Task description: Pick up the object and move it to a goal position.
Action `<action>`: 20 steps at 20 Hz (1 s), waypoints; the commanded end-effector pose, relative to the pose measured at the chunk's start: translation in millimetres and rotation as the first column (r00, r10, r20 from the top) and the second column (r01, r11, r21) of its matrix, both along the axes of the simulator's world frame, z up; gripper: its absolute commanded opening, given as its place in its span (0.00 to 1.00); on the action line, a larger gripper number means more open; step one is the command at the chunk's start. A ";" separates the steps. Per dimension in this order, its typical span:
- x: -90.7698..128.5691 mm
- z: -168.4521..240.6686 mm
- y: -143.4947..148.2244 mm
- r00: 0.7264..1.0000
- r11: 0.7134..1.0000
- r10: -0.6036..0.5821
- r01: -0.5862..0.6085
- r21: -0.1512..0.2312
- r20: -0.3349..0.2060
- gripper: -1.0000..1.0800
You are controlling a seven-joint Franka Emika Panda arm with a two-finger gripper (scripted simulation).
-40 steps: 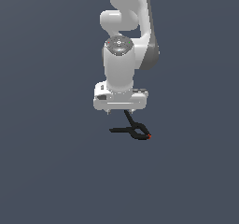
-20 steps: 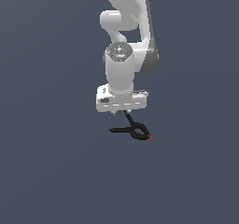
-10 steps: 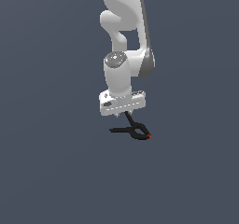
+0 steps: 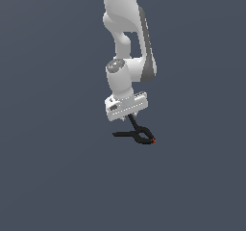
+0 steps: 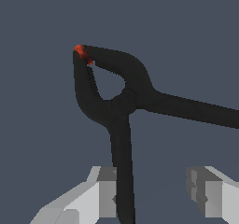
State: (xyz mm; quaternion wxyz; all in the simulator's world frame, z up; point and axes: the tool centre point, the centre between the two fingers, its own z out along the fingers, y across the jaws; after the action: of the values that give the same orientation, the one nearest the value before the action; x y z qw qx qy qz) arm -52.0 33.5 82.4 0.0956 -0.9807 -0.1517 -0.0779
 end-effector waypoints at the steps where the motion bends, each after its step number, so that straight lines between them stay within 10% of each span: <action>1: -8.7 -8.0 1.7 0.999 1.000 0.026 -0.026 0.011 0.030 0.62; 20: -56.0 -33.2 3.0 0.977 0.991 0.131 -0.132 -0.005 0.166 0.62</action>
State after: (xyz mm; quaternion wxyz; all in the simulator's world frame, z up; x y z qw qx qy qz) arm -106.5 36.4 49.5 0.0919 -0.9590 -0.2214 -0.1510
